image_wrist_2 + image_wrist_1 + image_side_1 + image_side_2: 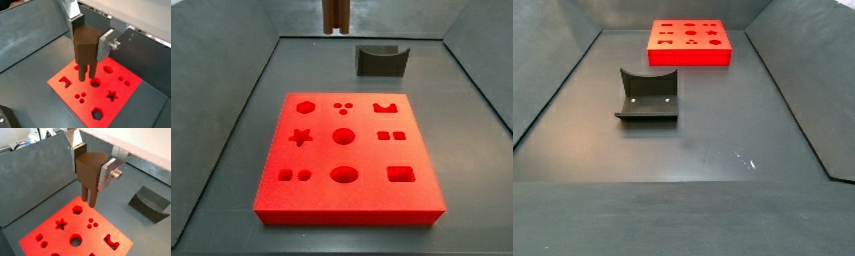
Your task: Insert the 3 prong object.
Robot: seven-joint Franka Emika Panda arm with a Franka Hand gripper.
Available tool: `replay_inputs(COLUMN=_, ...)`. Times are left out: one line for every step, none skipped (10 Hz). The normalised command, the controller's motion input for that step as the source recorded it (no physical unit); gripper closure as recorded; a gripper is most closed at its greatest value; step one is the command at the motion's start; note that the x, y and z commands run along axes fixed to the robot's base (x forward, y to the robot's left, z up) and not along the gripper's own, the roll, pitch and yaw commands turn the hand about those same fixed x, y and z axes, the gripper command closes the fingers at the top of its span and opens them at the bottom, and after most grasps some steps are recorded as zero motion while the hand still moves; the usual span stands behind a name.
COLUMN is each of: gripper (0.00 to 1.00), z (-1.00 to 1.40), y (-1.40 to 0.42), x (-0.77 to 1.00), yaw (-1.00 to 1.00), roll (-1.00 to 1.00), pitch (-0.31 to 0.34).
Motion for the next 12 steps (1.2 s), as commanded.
replay_inputs(gripper=1.00, z=-0.06, y=0.17, x=0.28, yaw=0.00, roll=-0.13, pitch=0.000)
replay_inputs(gripper=1.00, z=-0.22, y=0.41, x=0.73, yaw=0.07, roll=-0.19, pitch=0.046)
replay_inputs(gripper=1.00, z=-0.16, y=0.39, x=0.76, yaw=0.09, roll=-0.14, pitch=0.059)
replay_inputs(gripper=1.00, z=-0.11, y=0.35, x=0.81, yaw=0.11, roll=-0.10, pitch=0.069)
replay_inputs(gripper=1.00, z=-0.40, y=0.20, x=0.66, yaw=0.35, roll=-0.11, pitch=0.000)
replay_inputs(gripper=1.00, z=-0.58, y=0.00, x=0.36, yaw=0.69, roll=-0.15, pitch=-0.007)
replay_inputs(gripper=1.00, z=-0.35, y=-0.04, x=0.07, yaw=0.98, roll=-0.05, pitch=-0.089)
replay_inputs(gripper=1.00, z=-0.28, y=0.00, x=0.00, yaw=1.00, roll=-0.02, pitch=-0.121)
replay_inputs(gripper=1.00, z=-0.23, y=0.00, x=0.00, yaw=1.00, roll=0.00, pitch=-0.111)
replay_inputs(gripper=1.00, z=-0.11, y=0.00, x=0.00, yaw=1.00, roll=0.00, pitch=-0.071)
replay_inputs(gripper=1.00, z=-0.07, y=0.00, x=0.00, yaw=1.00, roll=0.00, pitch=-0.051)
replay_inputs(gripper=1.00, z=-0.02, y=0.00, x=0.00, yaw=1.00, roll=0.01, pitch=-0.036)
